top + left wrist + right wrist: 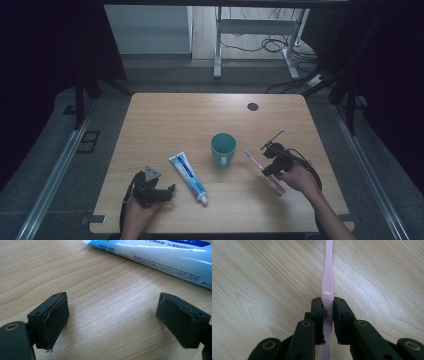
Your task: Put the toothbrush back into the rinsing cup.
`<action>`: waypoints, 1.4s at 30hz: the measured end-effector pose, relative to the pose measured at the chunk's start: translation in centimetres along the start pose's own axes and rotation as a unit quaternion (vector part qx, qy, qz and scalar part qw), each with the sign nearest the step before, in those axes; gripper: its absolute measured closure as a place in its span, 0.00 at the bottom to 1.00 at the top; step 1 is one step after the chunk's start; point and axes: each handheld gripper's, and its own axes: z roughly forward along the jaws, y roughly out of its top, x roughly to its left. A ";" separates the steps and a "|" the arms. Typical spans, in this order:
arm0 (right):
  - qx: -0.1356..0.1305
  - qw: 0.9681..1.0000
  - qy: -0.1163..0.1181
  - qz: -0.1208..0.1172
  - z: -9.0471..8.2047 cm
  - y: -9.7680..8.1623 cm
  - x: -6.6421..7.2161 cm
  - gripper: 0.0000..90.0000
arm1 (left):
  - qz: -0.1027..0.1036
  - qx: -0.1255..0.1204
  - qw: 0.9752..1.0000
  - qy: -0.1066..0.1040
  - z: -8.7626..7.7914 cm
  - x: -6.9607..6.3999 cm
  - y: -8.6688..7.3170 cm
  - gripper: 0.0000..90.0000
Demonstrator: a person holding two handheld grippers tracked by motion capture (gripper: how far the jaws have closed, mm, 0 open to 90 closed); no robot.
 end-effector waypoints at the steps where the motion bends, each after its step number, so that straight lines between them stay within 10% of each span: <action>1: -0.005 1.000 0.000 -0.001 -0.1 -0.1 0.0 0.87 | 0.000 0.000 1.000 -0.001 0.0 0.0 0.0 0.13; 15: -0.082 0.997 0.005 -0.005 -1.4 -0.7 0.3 0.87 | 0.000 0.000 1.000 0.000 0.0 0.0 0.0 0.13; 42: -0.218 0.976 0.003 -0.020 -3.8 -0.4 1.3 0.87 | 0.003 0.000 1.000 0.000 0.0 0.0 0.0 0.13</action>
